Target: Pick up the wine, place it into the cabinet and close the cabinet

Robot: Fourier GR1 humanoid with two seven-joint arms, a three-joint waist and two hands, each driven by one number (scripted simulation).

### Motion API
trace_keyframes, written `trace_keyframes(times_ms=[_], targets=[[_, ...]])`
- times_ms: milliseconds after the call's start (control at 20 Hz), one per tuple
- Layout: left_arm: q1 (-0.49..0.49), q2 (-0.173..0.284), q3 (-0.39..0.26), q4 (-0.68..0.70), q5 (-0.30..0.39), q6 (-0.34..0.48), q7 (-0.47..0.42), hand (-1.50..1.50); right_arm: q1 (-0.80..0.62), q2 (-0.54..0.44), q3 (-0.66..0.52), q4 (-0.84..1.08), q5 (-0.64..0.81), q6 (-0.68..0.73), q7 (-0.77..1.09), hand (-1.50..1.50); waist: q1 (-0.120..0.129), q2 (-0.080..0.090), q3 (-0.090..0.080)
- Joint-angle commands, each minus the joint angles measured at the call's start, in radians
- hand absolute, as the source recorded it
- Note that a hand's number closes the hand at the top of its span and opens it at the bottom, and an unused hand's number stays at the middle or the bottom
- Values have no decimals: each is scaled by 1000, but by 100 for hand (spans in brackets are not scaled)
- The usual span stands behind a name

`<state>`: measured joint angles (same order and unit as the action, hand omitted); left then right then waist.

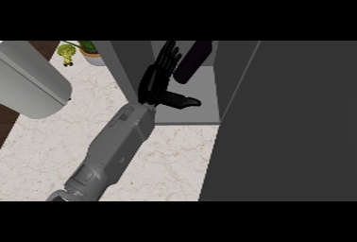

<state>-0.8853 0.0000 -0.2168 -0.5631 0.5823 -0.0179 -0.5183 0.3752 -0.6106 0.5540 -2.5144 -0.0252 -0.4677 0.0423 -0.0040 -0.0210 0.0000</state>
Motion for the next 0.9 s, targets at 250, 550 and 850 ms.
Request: trace_keyframes(times_ms=[250,550,850], targets=[[293,0,-130,-319,2,61,34,-150,65,-3,40,-222,5,-41,91,-150,14,4,-1],[508,71,-157,-558,9,41,85,-150,87,-59,22,-237,8,-19,79,-150,13,8,-1],[689,102,-177,-767,27,46,105,-150,109,-92,3,-194,-38,33,10,-150,3,13,0]])
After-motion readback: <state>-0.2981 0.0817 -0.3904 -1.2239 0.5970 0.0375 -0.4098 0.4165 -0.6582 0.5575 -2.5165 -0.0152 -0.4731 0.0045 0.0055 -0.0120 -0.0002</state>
